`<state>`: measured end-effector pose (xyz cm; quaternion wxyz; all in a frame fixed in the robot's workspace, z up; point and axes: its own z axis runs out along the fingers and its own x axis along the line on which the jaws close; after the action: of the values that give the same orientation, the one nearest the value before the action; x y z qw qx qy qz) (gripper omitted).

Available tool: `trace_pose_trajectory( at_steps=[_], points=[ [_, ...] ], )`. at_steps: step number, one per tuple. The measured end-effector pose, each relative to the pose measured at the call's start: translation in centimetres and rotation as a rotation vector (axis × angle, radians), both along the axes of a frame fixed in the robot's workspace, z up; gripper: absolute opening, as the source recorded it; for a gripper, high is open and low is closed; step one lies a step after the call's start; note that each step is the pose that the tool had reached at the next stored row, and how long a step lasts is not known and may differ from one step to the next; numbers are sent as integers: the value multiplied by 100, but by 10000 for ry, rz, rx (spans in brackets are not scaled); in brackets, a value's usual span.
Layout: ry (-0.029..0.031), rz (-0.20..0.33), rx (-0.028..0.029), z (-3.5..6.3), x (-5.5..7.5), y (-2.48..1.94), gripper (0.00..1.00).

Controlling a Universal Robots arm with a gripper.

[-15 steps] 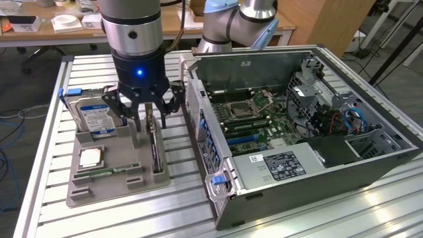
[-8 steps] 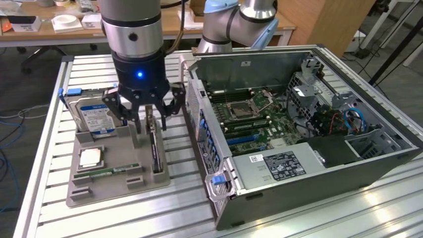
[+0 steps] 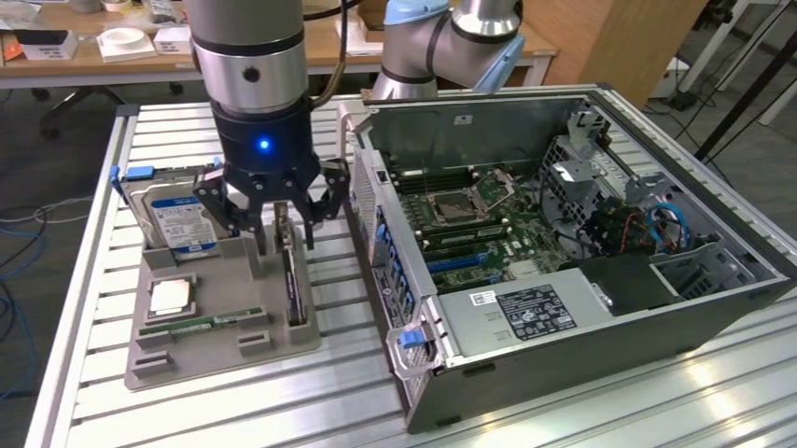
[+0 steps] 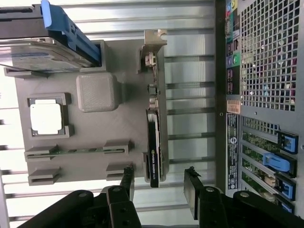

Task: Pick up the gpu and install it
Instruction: 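Pick up the gpu and move the gpu toward the slot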

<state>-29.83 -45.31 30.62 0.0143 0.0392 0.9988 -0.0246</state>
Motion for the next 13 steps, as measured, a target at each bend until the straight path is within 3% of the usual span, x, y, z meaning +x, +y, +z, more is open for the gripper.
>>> trace_pose_trajectory(
  at_steps=[13],
  points=[
    [-21, 0, -8, -120, 0, 0, 55]
  ],
)
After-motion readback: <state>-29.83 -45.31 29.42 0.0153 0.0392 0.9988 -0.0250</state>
